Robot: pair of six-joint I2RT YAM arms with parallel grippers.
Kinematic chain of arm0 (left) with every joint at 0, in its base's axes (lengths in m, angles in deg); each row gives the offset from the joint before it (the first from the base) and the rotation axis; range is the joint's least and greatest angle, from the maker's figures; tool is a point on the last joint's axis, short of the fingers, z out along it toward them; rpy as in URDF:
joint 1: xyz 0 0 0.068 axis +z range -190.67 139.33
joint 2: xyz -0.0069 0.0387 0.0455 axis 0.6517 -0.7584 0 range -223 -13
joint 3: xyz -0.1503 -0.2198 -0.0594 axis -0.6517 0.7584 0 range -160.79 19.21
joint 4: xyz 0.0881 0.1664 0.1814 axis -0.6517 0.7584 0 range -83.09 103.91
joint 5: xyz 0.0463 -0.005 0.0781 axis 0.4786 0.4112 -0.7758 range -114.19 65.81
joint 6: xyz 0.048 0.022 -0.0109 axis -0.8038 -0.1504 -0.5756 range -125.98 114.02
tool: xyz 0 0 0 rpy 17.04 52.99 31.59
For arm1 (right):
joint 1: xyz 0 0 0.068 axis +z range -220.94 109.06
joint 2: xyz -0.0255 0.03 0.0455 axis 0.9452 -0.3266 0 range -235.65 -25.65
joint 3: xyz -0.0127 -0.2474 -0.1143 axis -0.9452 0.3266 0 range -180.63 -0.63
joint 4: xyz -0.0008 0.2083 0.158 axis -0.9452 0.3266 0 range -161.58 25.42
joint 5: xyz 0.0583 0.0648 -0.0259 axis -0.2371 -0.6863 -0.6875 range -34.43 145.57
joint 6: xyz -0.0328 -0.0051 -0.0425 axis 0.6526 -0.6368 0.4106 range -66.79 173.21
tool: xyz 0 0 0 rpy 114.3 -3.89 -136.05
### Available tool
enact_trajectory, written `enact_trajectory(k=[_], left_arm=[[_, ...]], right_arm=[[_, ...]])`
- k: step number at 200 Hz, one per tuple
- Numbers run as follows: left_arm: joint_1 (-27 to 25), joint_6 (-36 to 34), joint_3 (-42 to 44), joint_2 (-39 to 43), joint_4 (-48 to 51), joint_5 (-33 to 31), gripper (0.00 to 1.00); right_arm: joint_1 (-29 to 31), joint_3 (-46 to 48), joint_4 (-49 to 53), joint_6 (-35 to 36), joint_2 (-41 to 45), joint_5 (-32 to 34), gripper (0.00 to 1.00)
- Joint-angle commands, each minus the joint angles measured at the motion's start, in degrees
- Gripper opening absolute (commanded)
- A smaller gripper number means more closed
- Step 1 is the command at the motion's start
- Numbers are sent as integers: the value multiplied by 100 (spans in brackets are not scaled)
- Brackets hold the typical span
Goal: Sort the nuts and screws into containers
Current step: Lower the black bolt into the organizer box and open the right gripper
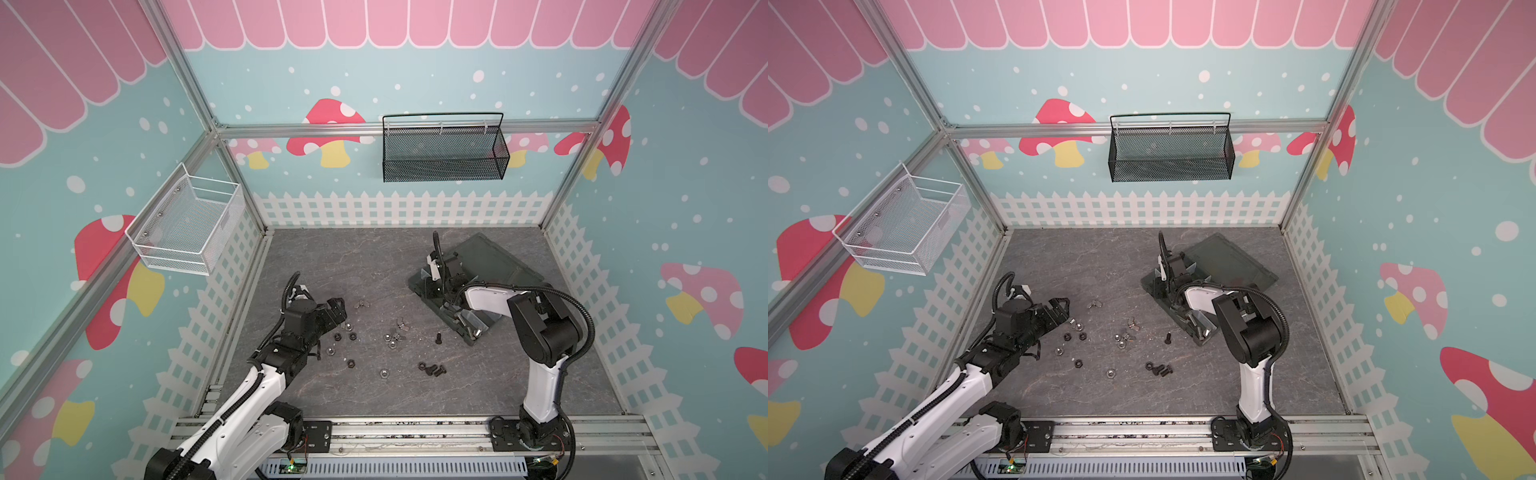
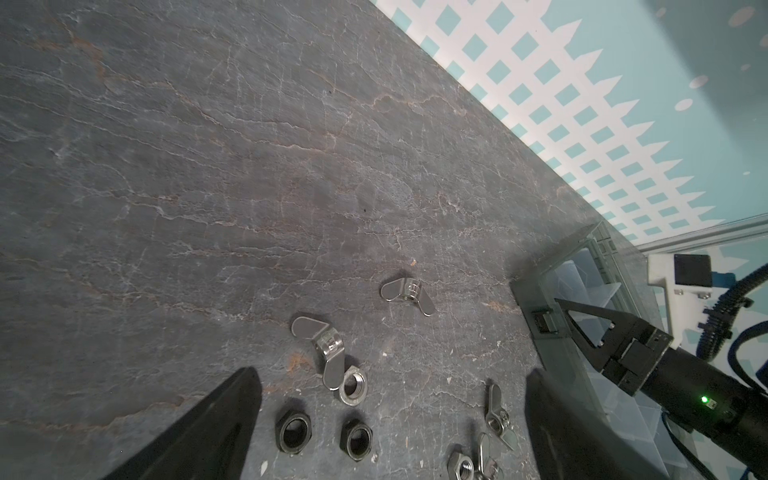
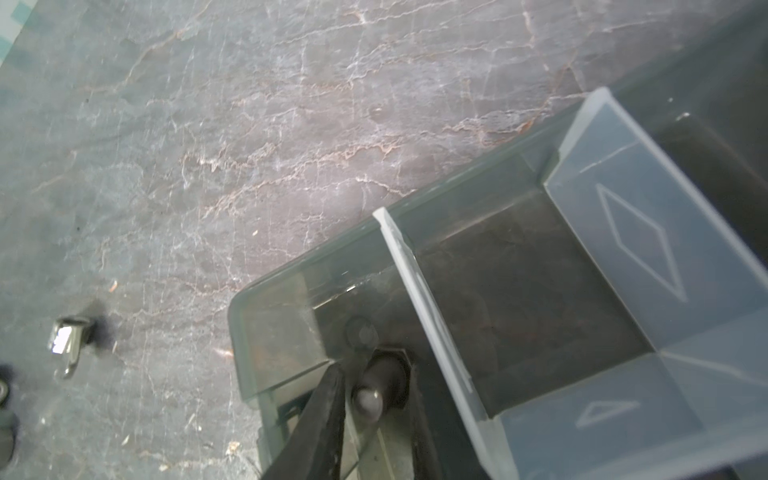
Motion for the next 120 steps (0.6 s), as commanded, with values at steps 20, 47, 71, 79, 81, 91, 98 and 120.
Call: enact_trajectory(k=[20, 47, 71, 79, 81, 91, 98, 120], left_arm=[[29, 64, -87, 100, 67, -11, 100], [27, 67, -90, 126, 83, -32, 100], [23, 62, -114, 144, 98, -34, 100], [27, 56, -122, 144, 111, -39, 100], [27, 50, -127, 144, 116, -37, 100], [27, 45, -155, 153, 137, -46, 100], [25, 37, -162, 161, 147, -48, 100], [27, 36, -170, 170, 154, -68, 100]], right_arm=[[50, 102, -75, 20, 354, 55, 32], [85, 208, 48, 33, 695, 101, 32], [159, 271, 334, 49, 994, 210, 32], [185, 289, 450, 54, 1077, 260, 32], [188, 292, 503, 51, 1112, 285, 32], [229, 305, 720, 26, 1215, 375, 31], [266, 318, 905, 9, 1290, 455, 31], [464, 381, 1657, -142, 1555, 915, 31]])
